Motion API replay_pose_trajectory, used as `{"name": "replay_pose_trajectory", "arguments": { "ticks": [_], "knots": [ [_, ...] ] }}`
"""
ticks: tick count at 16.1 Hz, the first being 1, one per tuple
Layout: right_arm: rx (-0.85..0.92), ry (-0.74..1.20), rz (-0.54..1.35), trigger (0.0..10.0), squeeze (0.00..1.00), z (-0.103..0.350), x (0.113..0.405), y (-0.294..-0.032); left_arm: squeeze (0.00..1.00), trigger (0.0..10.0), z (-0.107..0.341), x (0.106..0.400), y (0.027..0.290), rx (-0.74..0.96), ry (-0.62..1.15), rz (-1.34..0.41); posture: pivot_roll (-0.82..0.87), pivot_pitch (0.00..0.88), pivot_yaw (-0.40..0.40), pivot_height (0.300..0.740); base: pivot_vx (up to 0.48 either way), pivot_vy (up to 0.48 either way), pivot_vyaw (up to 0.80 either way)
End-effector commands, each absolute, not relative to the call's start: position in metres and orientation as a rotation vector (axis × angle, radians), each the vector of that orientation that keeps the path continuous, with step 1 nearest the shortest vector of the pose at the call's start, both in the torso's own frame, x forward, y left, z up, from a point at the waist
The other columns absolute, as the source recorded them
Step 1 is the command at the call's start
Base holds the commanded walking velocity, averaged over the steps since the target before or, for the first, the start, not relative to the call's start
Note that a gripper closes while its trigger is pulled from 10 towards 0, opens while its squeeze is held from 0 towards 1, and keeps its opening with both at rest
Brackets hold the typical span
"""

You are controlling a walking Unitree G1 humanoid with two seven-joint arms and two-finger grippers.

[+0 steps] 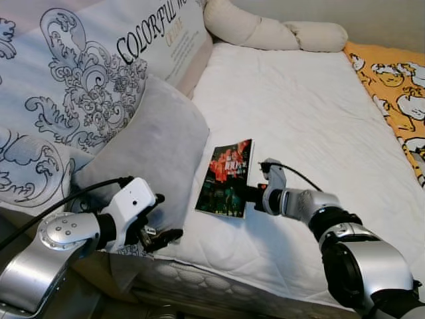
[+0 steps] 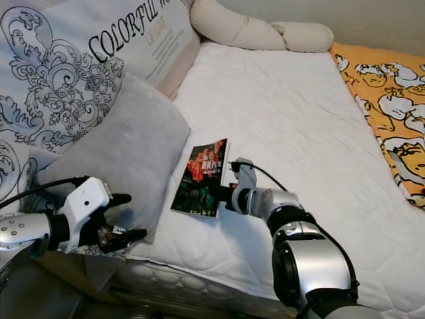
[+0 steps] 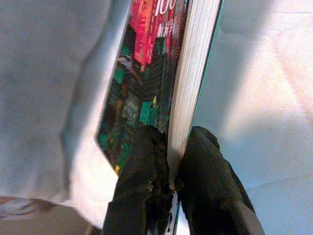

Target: Clean up the room

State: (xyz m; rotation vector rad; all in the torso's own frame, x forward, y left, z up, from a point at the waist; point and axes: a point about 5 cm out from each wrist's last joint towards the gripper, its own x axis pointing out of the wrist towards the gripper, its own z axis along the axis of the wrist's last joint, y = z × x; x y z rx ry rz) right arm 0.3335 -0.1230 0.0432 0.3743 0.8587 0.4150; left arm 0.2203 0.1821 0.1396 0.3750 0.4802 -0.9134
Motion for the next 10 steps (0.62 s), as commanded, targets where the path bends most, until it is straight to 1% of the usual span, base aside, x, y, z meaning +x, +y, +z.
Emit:
{"name": "replay_pose_trajectory", "arguments": {
  "ticks": [1, 2, 3, 4, 8, 9, 10],
  "knots": [
    [0.299, 0.837, 0.348, 10.0, 0.49, 0.042, 0.336, -0.13, 0.0, 10.0, 0.14, 0.218, 0.178, 0.377, 0.485, -0.924, 0.09, 0.0, 0.003, 0.74, 0.0, 0.0, 0.0],
    [0.299, 0.837, 0.348, 10.0, 0.49, 0.042, 0.336, -0.13, 0.0, 10.0, 0.14, 0.218, 0.178, 0.377, 0.485, -0.924, 0.09, 0.0, 0.003, 0.74, 0.0, 0.0, 0.0],
    [0.285, 0.832, 0.321, 10.0, 0.9, 0.041, 0.336, -0.132, 0.0, 10.0, 0.139, 0.218, 0.177, 0.376, 0.485, -0.919, 0.09, 0.0, 0.001, 0.74, 0.0, 0.0, 0.0],
    [0.284, 0.83, 0.298, 10.0, 1.0, 0.038, 0.335, -0.135, 0.0, 10.0, 0.139, 0.217, 0.175, 0.37, 0.485, -0.916, 0.1, 0.0, -0.003, 0.74, 0.0, 0.0, 0.0],
    [0.221, 0.854, 0.247, 10.0, 1.0, 0.027, 0.327, -0.15, 0.0, 10.0, 0.136, 0.215, 0.17, 0.361, 0.491, -0.918, 0.1, 0.0, -0.001, 0.74, 0.0, 0.0, 0.0],
    [0.231, 0.802, 0.199, 10.0, 1.0, 0.031, 0.331, -0.161, 0.0, 10.0, 0.134, 0.215, 0.166, 0.352, 0.486, -0.916, 0.09, 0.0, 0.002, 0.74, 0.0, 0.0, 0.0],
    [0.224, 0.786, 0.187, 10.0, 1.0, 0.032, 0.332, -0.164, 0.0, 10.0, 0.134, 0.216, 0.165, 0.351, 0.485, -0.915, 0.09, 0.0, 0.002, 0.74, 0.0, 0.0, 0.0]
  ]
}}
